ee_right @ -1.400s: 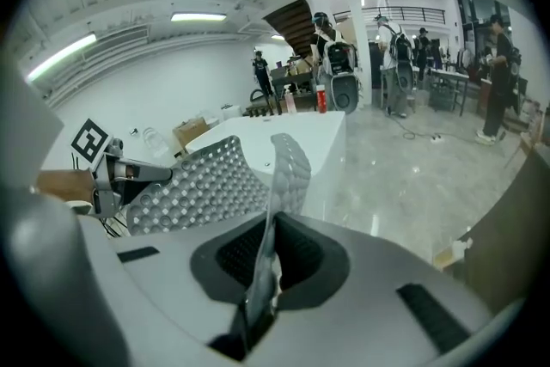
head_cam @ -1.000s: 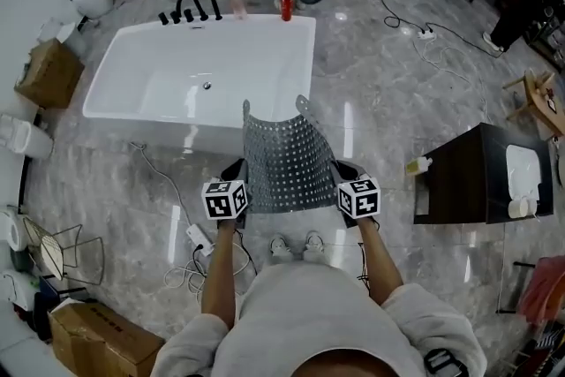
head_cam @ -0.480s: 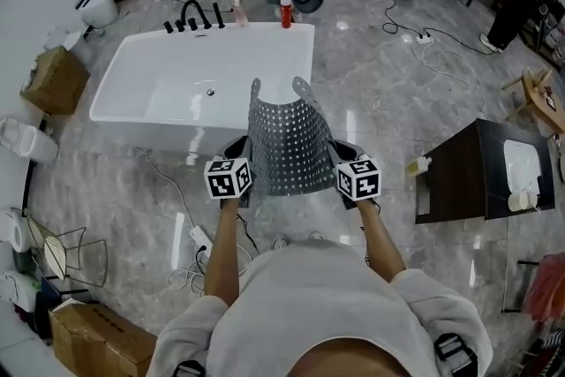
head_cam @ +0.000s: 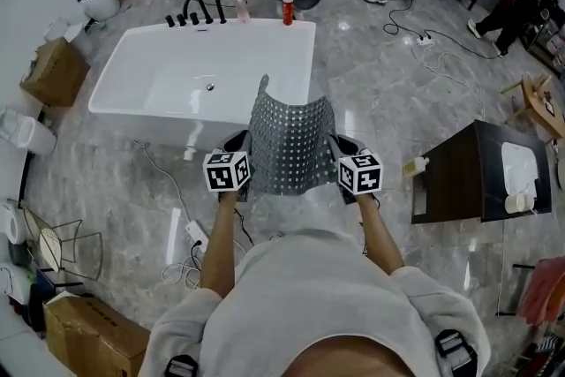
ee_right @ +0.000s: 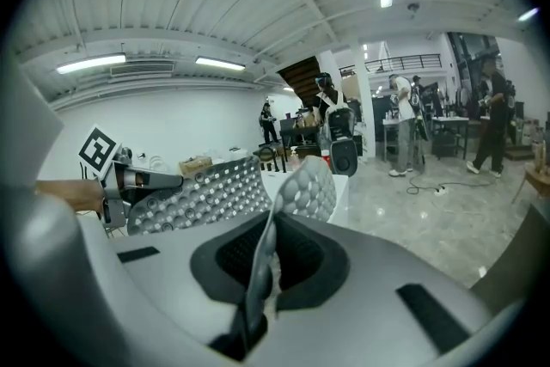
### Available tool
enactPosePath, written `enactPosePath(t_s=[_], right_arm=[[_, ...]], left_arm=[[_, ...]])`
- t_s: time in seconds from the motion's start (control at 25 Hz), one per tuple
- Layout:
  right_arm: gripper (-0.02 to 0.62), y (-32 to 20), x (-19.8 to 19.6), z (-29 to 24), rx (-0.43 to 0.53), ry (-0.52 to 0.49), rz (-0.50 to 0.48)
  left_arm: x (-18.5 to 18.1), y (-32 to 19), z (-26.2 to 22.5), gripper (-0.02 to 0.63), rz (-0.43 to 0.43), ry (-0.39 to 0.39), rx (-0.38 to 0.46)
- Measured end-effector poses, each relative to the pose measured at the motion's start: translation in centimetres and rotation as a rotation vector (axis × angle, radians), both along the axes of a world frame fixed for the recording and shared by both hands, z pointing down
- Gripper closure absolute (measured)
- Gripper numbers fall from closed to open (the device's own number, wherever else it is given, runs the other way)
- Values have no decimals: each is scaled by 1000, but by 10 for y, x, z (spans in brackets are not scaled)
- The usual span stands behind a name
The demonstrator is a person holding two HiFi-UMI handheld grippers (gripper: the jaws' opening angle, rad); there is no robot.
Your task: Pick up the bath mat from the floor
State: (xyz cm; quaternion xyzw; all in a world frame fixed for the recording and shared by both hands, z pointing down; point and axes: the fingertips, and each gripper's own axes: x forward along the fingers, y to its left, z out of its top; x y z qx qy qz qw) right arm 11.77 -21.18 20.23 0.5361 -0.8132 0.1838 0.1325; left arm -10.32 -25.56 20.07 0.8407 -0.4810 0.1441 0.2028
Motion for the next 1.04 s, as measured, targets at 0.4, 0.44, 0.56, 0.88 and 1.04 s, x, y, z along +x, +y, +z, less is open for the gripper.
enactPosePath(t_s=[0.4, 0.44, 0.56, 0.88, 1.04], right_arm=[[574, 3, 0, 6, -15, 18, 7], [574, 4, 0, 7, -16, 19, 8], [574, 7, 0, 9, -20, 22, 7], [574, 10, -3, 13, -28, 35, -2], [574, 11, -5, 14, -32, 40, -5]], left_arm=[[-1, 0, 4, 591, 6, -3, -13], [-1, 1, 5, 591, 5, -1, -16], [-1, 3, 7, 591, 2, 9, -25], [-3, 7, 14, 591, 0, 10, -39], [-5, 8, 15, 591, 0, 9, -44]])
